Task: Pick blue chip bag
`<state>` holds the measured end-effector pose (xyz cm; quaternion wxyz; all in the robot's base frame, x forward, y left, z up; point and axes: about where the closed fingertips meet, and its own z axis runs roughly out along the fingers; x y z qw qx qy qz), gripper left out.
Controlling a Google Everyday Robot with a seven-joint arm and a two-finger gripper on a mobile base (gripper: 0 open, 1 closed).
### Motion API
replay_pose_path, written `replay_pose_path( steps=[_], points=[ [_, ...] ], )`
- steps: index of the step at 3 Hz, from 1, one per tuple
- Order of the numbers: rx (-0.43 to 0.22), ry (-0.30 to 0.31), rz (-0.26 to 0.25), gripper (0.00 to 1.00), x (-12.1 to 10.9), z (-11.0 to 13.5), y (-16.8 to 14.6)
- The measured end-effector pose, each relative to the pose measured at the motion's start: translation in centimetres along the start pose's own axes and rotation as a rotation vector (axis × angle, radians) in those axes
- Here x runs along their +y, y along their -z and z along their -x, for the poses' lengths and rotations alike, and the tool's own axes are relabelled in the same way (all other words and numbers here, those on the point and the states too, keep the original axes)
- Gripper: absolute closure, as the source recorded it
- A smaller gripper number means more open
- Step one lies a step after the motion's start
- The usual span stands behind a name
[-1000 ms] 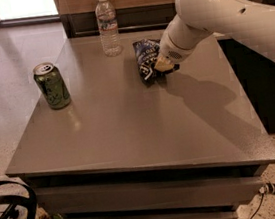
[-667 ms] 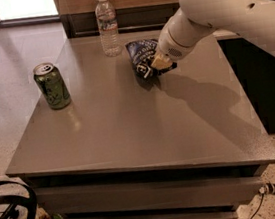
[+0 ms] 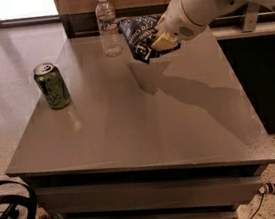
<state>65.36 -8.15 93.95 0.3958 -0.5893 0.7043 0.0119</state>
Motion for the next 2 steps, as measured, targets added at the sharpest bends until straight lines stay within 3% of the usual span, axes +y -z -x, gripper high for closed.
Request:
replay_pose_path(
  steps=[2],
  points=[
    [-0.215,0.004,-0.015,1.0,-1.3,0.3,3.6]
  ],
)
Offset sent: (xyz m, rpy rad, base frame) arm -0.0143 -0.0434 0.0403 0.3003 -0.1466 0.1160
